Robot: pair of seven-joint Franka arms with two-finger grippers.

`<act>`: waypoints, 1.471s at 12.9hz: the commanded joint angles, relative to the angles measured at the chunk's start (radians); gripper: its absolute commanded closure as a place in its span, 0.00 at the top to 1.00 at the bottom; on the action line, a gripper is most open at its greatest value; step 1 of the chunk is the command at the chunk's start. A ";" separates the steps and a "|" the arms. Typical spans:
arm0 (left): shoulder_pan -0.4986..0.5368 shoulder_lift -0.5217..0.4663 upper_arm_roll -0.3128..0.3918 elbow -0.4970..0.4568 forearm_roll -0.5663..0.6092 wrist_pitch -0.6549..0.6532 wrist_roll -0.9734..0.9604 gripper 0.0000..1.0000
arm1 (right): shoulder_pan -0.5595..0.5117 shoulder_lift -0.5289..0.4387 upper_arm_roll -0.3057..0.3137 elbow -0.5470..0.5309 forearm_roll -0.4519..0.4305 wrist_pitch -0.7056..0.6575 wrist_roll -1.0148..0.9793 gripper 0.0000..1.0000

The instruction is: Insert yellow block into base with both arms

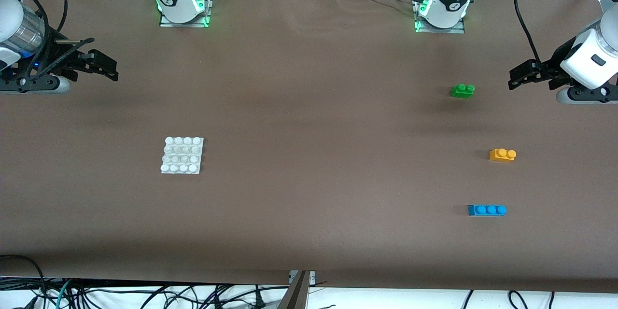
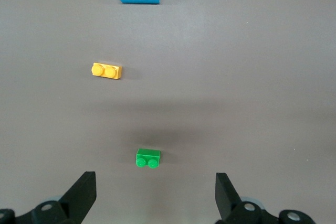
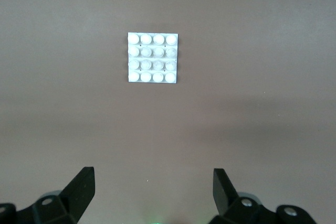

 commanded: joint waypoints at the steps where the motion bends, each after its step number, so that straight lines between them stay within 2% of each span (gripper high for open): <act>1: 0.012 0.011 -0.008 0.029 -0.020 -0.025 0.001 1.00 | -0.011 0.004 0.007 0.016 0.002 -0.019 -0.012 0.99; 19: 0.012 0.011 -0.010 0.029 -0.020 -0.025 0.001 1.00 | -0.015 0.009 0.007 0.014 0.003 -0.007 -0.026 0.99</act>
